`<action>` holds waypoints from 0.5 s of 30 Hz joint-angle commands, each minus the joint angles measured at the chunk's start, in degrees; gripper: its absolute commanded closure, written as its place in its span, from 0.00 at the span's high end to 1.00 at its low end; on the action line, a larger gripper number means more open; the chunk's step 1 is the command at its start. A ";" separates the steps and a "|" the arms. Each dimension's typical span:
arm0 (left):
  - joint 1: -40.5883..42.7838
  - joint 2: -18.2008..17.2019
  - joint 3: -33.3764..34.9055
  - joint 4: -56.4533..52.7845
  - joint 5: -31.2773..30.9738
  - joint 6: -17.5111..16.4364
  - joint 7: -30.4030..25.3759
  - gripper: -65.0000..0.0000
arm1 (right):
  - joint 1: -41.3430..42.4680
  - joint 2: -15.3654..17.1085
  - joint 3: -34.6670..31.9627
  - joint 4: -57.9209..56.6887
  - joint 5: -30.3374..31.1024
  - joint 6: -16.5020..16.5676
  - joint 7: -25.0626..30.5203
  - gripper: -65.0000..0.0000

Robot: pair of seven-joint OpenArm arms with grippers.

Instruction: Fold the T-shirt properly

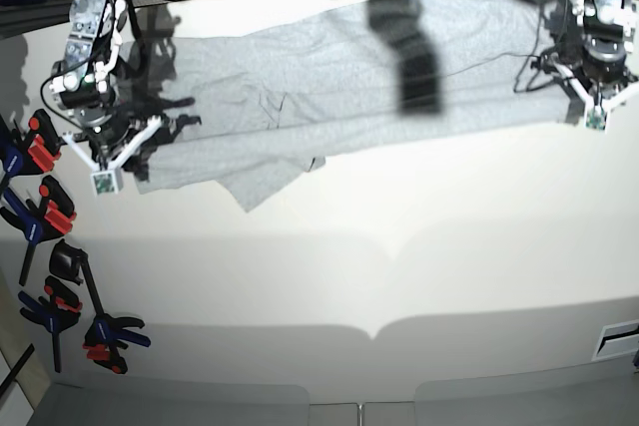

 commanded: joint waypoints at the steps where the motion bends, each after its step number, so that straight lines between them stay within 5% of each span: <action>1: 0.46 -0.94 -0.42 1.05 0.28 1.01 -0.52 0.00 | 0.04 0.87 0.50 1.20 0.11 0.63 0.98 0.00; 7: 3.39 -0.87 -0.42 1.05 0.13 1.03 -0.48 0.00 | -2.36 0.61 0.50 1.20 0.17 0.59 -2.25 0.01; 11: 3.69 0.20 -0.42 1.05 0.13 1.03 -0.55 0.07 | -2.08 0.61 0.50 1.20 0.42 0.57 -2.40 0.42; 15: 3.69 1.64 -0.39 1.05 -0.44 1.03 -0.57 0.16 | -1.33 0.63 0.50 1.20 4.28 0.59 -0.92 0.47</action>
